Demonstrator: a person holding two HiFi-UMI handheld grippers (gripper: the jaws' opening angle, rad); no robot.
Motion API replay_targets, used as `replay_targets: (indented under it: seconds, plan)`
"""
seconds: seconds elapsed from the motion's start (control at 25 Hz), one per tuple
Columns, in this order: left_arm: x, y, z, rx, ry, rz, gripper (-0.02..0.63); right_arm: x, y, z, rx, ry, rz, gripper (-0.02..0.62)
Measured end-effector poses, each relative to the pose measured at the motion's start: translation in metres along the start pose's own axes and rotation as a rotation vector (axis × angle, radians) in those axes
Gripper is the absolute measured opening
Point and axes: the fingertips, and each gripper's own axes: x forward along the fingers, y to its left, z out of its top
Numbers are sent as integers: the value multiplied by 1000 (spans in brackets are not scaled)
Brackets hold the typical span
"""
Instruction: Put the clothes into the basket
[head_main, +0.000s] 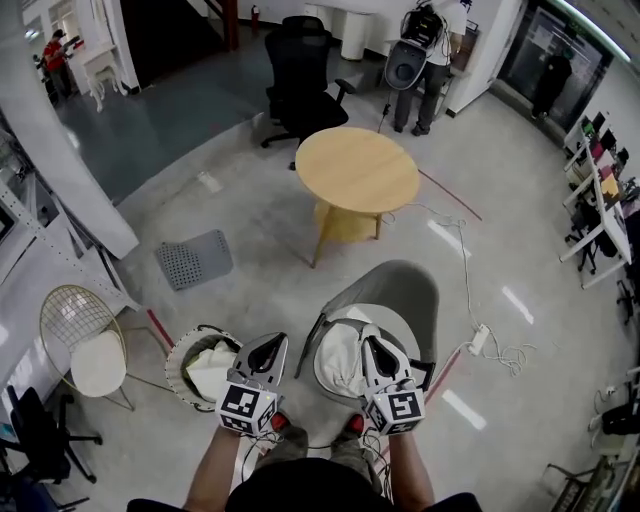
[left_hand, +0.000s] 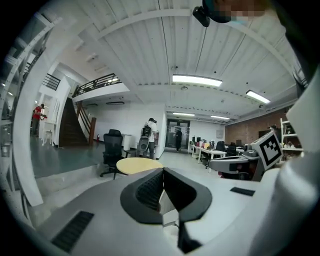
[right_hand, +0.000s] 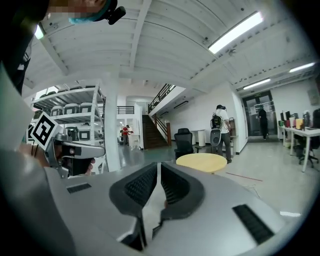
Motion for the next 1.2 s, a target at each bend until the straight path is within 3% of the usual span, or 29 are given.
replay_targets:
  seconds: [0.2,0.44,0.76,1.2]
  plan:
    - [27,-29,-10,-11,38,-29,8,-18,-44,-10,27,17,-56,46]
    - [56,-51,-41,-29,104,-38,8,-22,-79,-48,64,86,-65,46]
    - [94,-65,-103,-49,221,-33,8,-12,-104,-121,106,204,-42,46]
    - [108,-74,-203,-106,361,-11,8,-14,-118,-245,153,376,-5,46]
